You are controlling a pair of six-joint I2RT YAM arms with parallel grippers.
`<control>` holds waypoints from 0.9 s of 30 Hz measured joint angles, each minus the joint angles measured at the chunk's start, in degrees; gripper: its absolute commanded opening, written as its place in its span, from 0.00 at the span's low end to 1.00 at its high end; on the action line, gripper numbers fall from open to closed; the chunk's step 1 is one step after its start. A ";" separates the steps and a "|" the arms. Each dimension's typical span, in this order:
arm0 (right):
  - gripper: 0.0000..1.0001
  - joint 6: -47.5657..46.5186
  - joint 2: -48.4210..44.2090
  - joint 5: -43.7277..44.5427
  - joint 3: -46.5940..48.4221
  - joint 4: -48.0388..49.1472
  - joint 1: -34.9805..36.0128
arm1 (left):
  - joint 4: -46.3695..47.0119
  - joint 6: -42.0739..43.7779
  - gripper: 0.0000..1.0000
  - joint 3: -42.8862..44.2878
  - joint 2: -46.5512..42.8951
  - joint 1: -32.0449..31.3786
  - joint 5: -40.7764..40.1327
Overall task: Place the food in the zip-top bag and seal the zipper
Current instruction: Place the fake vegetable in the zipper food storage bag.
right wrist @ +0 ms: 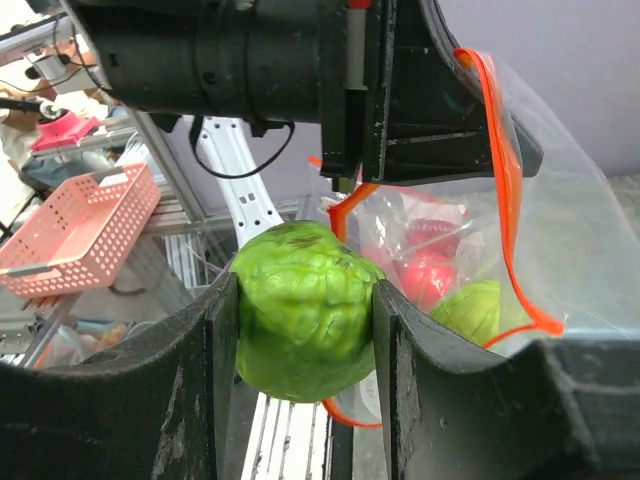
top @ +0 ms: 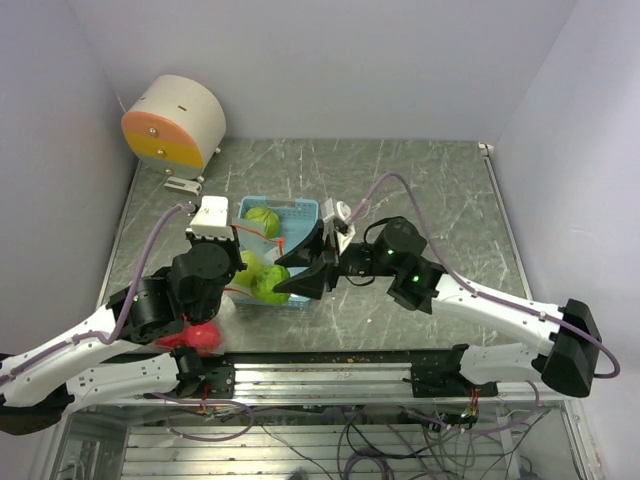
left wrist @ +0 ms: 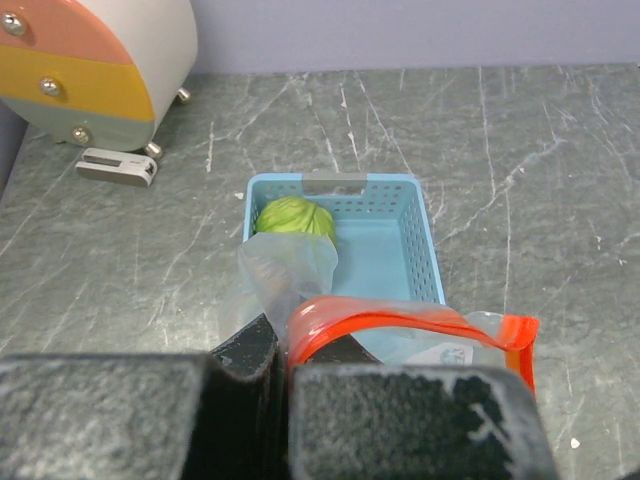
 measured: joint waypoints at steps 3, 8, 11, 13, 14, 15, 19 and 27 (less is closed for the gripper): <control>0.06 -0.20 2.29 3.28 0.20 0.26 1.36 | 0.81 -0.02 0.07 0.00 0.72 0.00 1.18; 0.24 -2.56 7.30 15.41 3.67 -1.75 3.82 | 1.20 -0.07 0.07 0.00 0.92 0.00 3.02; 0.52 -5.16 11.23 25.51 8.13 -4.63 5.92 | 1.14 -0.28 0.07 0.00 0.63 0.00 3.48; 0.73 -6.69 13.49 31.76 10.21 -6.08 7.15 | 0.83 -0.50 0.07 0.00 0.28 0.00 3.65; 0.83 -7.06 14.10 33.79 10.49 -6.47 7.58 | 0.57 -0.70 0.07 0.00 0.02 0.00 3.69; 0.94 -7.72 14.53 36.02 10.56 -6.99 8.02 | 0.33 -0.85 0.07 0.00 -0.31 0.00 3.76; 1.00 -10.05 14.43 40.89 10.56 -9.16 8.63 | 0.22 -1.11 0.07 -0.02 -1.73 0.00 3.82; 1.00 -11.69 4.87 42.18 6.36 -9.77 10.03 | -0.70 -1.77 0.07 -0.15 -2.43 0.00 1.42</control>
